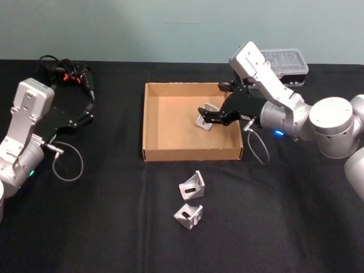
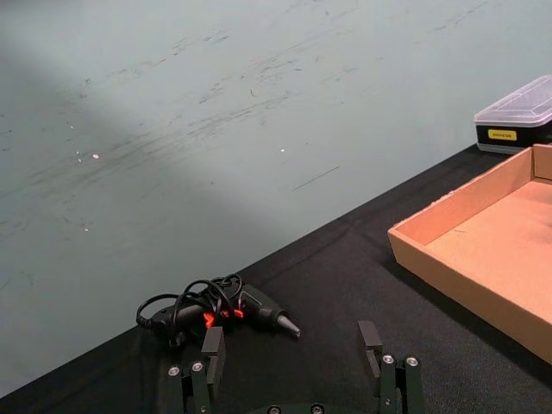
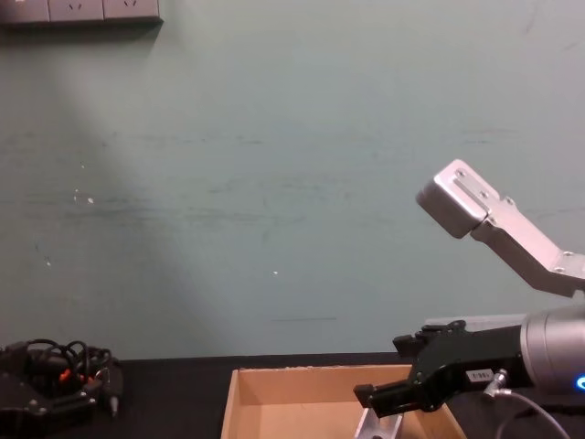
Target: Use one hand to pick up the angle iron from the table and place it into the box.
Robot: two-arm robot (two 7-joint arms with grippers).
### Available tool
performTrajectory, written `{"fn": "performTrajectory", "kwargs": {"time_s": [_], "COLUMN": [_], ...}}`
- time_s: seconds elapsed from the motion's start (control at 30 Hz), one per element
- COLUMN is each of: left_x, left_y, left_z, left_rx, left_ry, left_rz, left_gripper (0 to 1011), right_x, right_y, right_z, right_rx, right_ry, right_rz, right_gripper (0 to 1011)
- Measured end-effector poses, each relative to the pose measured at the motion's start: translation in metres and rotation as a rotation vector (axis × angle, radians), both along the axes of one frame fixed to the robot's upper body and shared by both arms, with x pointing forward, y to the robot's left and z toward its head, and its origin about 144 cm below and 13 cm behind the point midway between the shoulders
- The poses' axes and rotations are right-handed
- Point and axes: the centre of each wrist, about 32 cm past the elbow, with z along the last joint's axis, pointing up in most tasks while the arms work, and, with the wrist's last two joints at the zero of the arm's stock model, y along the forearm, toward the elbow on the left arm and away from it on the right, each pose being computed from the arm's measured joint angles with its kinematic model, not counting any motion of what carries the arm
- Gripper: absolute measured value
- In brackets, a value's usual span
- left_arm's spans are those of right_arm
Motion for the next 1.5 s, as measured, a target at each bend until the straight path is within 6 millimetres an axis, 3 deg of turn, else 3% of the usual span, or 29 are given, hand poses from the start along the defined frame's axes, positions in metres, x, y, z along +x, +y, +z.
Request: {"fn": "performTrajectory", "kwargs": {"time_s": [0.17,0.57,1.03,1.5], "left_x": [0.000,0.000,0.000,0.000], "left_y": [0.000,0.000,0.000,0.000], "left_z": [0.000,0.000,0.000,0.000], "left_rx": [0.000,0.000,0.000,0.000], "left_ry": [0.000,0.000,0.000,0.000], "left_rz": [0.000,0.000,0.000,0.000], "left_gripper": [1000,1000,1000,1000], "right_x": [-0.002,-0.016,-0.067,-0.108], "right_y": [-0.002,-0.013,-0.037,-0.038], "right_z": [0.000,0.021,0.054,0.053], "right_rx": [0.011,0.075,0.148,0.146], "right_ry": [-0.009,-0.070,-0.103,0.005], "right_rz": [-0.010,-0.019,0.039,0.124], "right_gripper": [1003,1003,1003,1002]}}
